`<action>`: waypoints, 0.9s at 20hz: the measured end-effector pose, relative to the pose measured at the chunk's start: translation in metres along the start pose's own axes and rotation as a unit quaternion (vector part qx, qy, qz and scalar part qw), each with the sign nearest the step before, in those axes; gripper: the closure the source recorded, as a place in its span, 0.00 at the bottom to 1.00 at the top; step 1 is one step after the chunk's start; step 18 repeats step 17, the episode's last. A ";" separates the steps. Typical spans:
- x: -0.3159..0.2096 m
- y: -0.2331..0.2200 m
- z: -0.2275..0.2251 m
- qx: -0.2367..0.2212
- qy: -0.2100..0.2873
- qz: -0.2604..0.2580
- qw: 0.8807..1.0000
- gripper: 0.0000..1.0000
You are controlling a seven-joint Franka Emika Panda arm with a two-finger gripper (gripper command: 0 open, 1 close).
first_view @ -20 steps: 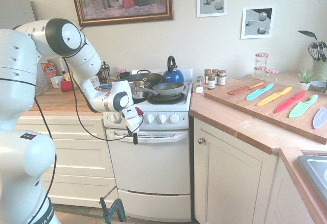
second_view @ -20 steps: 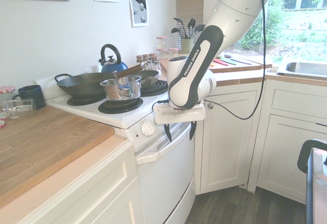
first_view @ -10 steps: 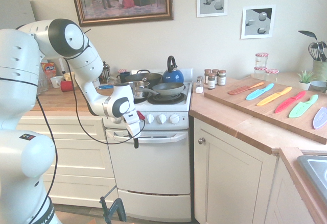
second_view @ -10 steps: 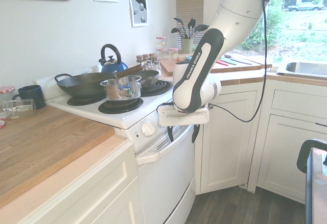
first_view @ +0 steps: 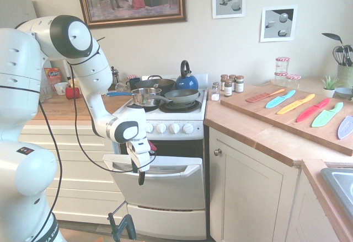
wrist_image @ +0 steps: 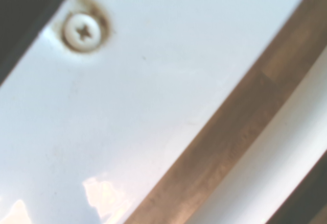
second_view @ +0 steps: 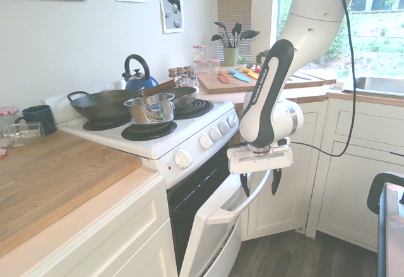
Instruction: Open the oven
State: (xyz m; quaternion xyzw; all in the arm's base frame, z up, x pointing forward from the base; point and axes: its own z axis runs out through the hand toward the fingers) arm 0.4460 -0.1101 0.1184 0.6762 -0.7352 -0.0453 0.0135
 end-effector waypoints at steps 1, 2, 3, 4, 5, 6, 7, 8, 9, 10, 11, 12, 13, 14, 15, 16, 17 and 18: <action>0.000 0.003 0.001 0.001 0.000 0.000 1.000 0.00; 0.000 0.007 0.003 0.000 0.000 -0.001 1.000 0.00; 0.001 0.012 0.005 0.000 0.000 -0.002 1.000 0.00; 0.002 0.018 0.007 -0.001 -0.001 -0.004 1.000 0.00; 0.003 0.028 0.007 -0.001 -0.003 -0.008 1.000 0.00; 0.005 0.040 0.005 -0.001 -0.008 -0.013 1.000 0.00; 0.009 0.056 0.003 -0.004 -0.014 -0.016 1.000 0.00; 0.015 0.074 0.000 -0.007 -0.020 -0.017 1.000 0.00; 0.021 0.091 -0.004 -0.009 -0.025 -0.017 0.999 0.00; 0.029 0.106 -0.006 -0.010 -0.030 -0.016 0.999 0.00; 0.036 0.116 -0.007 -0.011 -0.035 -0.013 0.999 0.00; 0.045 0.118 -0.008 -0.009 -0.039 -0.010 0.999 0.00; 0.052 0.120 -0.009 -0.006 -0.042 -0.008 0.999 0.00; 0.057 0.120 -0.011 -0.001 -0.044 -0.008 0.999 0.00; 0.061 0.117 -0.013 0.008 -0.043 -0.013 0.999 0.00; 0.062 0.112 -0.018 0.019 -0.038 -0.021 0.999 0.00; 0.061 0.105 -0.027 0.035 -0.030 -0.032 0.998 0.00; 0.061 0.105 -0.027 0.035 -0.030 -0.032 0.998 0.00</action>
